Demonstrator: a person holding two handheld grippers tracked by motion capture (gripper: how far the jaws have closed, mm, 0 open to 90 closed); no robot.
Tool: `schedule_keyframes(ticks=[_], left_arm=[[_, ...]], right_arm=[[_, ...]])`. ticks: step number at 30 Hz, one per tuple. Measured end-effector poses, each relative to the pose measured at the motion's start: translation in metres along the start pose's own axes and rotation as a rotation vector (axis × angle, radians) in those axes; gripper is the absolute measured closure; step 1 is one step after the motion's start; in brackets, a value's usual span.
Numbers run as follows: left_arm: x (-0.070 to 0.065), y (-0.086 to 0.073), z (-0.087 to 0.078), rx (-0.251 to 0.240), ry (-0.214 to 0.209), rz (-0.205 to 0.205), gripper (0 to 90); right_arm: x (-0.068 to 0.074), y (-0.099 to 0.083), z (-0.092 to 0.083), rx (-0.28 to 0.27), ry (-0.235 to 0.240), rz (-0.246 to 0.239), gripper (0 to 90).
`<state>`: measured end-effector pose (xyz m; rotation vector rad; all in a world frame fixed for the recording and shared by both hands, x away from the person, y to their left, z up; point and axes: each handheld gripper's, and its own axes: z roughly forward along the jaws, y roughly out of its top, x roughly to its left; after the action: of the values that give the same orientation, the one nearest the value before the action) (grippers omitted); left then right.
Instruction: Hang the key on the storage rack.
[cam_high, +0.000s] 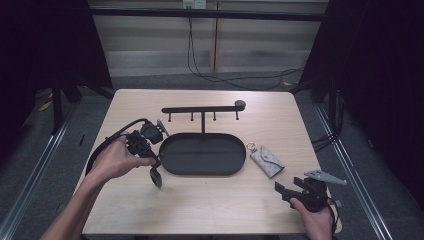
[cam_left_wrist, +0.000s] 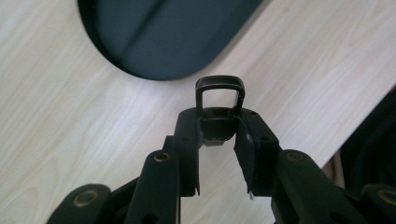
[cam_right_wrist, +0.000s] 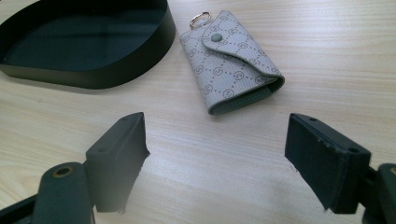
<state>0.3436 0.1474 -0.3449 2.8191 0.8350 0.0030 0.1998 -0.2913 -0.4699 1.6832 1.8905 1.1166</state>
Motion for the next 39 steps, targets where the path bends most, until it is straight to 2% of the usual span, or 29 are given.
schedule_keyframes(ticks=[3,5,15,22,39], left_arm=[[0.001,0.001,-0.004,-0.012,-0.007,-0.003,70.7],[0.002,0.002,-0.007,-0.021,-0.011,-0.022,70.7],[0.011,0.005,-0.023,-0.027,-0.008,-0.036,70.7],[0.019,0.008,-0.025,-0.006,-0.016,-0.049,70.7],[0.032,0.034,-0.045,0.014,0.014,-0.068,70.7]], right_arm=[[0.000,0.000,0.001,0.003,0.000,0.000,20.7],[0.000,0.000,0.000,0.003,0.001,-0.001,20.7],[0.000,0.000,0.001,0.003,0.002,0.003,20.8],[0.000,0.000,0.000,0.001,0.005,0.002,20.9],[-0.001,0.000,0.000,0.001,0.008,0.005,20.9]])
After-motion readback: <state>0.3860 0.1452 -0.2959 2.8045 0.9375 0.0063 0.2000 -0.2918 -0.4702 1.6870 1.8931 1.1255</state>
